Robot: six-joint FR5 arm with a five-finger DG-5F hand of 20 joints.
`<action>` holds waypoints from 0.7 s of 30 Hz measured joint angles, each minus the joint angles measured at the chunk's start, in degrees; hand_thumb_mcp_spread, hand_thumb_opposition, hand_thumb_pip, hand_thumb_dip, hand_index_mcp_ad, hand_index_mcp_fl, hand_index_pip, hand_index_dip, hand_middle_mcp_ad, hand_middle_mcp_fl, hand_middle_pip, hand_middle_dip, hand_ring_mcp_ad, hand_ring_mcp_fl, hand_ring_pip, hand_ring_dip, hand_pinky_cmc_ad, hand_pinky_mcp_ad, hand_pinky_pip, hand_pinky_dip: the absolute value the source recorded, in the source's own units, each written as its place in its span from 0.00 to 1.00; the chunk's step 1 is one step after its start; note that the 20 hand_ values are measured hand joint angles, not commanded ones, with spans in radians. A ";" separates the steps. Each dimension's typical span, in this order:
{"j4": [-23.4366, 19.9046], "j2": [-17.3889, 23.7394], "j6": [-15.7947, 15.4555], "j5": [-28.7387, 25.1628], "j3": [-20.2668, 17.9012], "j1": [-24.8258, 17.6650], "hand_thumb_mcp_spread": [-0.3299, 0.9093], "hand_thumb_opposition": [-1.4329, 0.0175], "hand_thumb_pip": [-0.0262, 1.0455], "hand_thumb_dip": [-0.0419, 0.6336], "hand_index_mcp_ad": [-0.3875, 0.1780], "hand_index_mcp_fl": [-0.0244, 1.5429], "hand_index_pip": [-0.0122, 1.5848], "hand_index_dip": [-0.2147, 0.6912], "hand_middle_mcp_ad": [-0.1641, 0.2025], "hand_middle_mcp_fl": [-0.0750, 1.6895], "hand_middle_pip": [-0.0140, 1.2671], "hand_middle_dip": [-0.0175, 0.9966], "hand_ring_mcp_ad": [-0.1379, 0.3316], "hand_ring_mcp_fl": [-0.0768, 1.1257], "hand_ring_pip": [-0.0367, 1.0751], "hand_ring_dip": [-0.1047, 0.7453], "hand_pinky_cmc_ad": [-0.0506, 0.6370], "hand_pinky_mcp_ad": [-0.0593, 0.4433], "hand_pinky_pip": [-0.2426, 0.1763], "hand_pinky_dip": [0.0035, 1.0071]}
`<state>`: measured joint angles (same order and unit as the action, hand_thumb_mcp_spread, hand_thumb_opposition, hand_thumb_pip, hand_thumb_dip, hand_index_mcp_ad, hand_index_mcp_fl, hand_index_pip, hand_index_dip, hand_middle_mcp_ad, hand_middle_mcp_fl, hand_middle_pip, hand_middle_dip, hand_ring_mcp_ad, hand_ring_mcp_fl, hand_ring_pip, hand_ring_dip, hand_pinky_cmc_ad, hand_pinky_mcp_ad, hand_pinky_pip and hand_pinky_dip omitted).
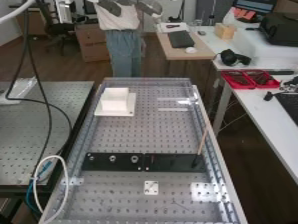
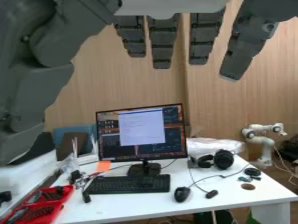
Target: Grab the larger nut and place it in the white container
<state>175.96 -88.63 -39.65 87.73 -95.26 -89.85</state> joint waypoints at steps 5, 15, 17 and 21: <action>-2.86 0.59 0.10 -2.41 -3.45 -0.19 0.43 0.49 0.40 0.11 0.70 0.03 0.06 0.21 0.65 0.07 0.12 0.20 0.70 0.08 0.13 0.23 0.62 0.74 0.36 0.41; -7.78 1.12 0.60 -8.08 -9.88 -0.69 0.43 0.49 0.45 0.13 0.69 0.04 0.06 0.16 0.65 0.07 0.12 0.20 0.70 0.08 0.13 0.23 0.62 0.74 0.36 0.41; -9.22 1.16 0.78 -9.31 -11.34 -0.83 0.43 0.48 0.46 0.16 0.70 0.04 0.06 0.16 0.65 0.08 0.12 0.20 0.70 0.08 0.13 0.23 0.62 0.74 0.36 0.41; -13.59 1.25 0.88 -12.96 -15.33 -1.31 0.45 0.48 0.48 0.18 0.69 0.06 0.08 0.15 0.65 0.08 0.12 0.20 0.71 0.08 0.13 0.23 0.62 0.74 0.36 0.42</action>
<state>162.36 -87.39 -38.77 74.77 -110.59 -91.16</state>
